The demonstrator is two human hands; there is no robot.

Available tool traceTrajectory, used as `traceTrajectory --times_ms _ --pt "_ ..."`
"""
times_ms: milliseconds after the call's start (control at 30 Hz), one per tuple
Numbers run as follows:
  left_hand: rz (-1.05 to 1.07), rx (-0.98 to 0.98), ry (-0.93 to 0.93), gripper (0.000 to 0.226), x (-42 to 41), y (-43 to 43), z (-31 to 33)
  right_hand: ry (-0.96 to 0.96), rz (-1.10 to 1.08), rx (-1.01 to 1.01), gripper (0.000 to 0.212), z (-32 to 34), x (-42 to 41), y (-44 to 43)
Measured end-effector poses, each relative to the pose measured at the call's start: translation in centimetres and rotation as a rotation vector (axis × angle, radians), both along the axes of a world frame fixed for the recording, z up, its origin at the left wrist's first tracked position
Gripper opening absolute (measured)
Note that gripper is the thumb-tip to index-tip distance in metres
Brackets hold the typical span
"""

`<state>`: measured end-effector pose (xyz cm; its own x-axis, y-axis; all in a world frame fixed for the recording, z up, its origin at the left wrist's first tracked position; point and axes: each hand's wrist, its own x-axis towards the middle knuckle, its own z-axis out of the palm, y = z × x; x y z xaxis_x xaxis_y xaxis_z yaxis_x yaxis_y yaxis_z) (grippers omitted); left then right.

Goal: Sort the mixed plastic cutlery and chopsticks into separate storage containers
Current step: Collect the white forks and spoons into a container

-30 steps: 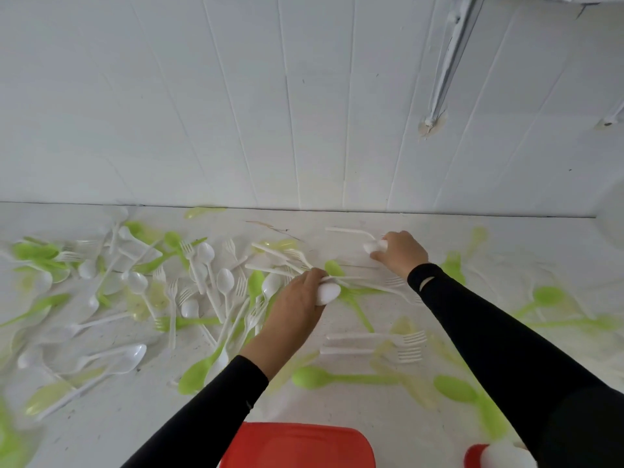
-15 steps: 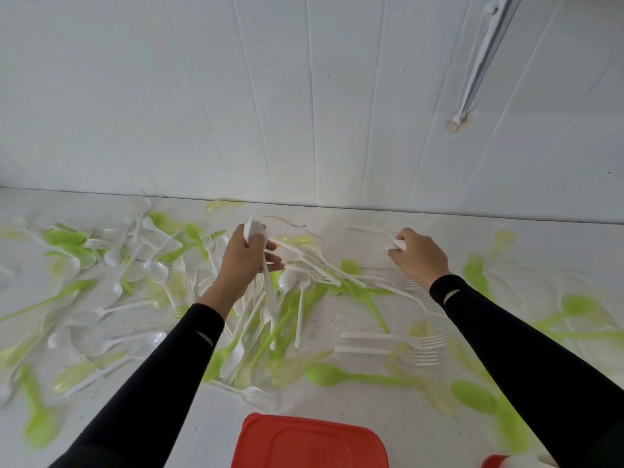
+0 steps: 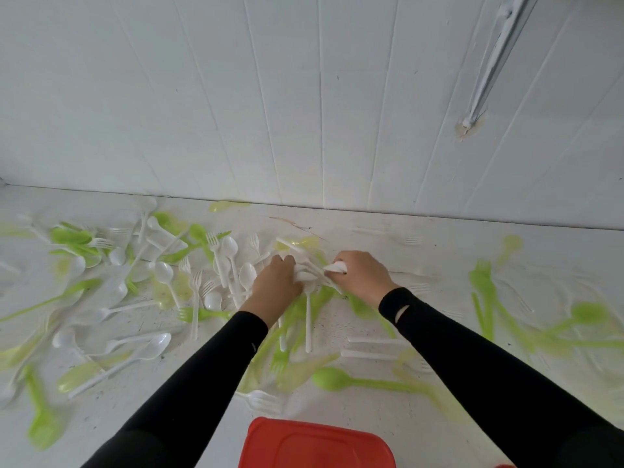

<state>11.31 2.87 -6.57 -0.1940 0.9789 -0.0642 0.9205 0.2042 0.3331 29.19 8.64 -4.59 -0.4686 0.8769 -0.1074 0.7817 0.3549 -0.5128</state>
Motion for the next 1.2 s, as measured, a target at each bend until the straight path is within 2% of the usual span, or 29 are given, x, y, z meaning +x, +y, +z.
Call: traceTrajectory --times_ms 67,167,367,500,600,733,900,1033,1100,1200 --pt "0.008 -0.013 0.087 0.042 0.3 0.0 -0.2 -0.06 0.018 -0.018 0.034 -0.8 -0.3 -0.2" --pt "0.026 0.012 0.077 0.047 0.0 0.1 -0.5 -0.12 0.028 -0.015 0.03 -1.2 -0.2 -0.2" --pt "-0.021 0.048 0.192 0.024 -1.0 0.2 0.8 -0.09 -0.049 -0.044 0.018 -0.3 2.2 0.3" --pt "0.073 0.14 -0.111 0.018 -2.3 0.1 1.5 -0.011 -0.028 -0.084 0.027 0.2 4.0 0.4" --pt "0.157 0.232 -0.28 0.022 -2.6 -0.3 3.2 0.065 -0.005 -0.124 0.034 0.8 5.2 0.1" --pt "0.163 0.36 -0.423 0.02 -2.9 -1.0 5.2 0.196 0.01 -0.144 0.023 1.9 6.6 -0.7" --pt "0.12 0.516 -0.717 0.018 -0.6 -2.6 7.9 0.23 -0.012 -0.151 0.016 3.1 8.2 -2.2" --pt "0.142 0.502 -0.88 0.018 2.2 -3.4 9.1 0.19 -0.007 -0.164 0.021 2.8 9.8 -3.5" --pt "0.203 0.448 -0.935 0.021 3.6 -3.6 9.2 0.287 -0.037 -0.182 0.018 3.4 10.4 -4.0" --pt "0.257 0.389 -1.09 0.03 6.1 -3.6 9.2 0.532 -0.077 -0.313 0.013 5.0 11.4 -4.7"
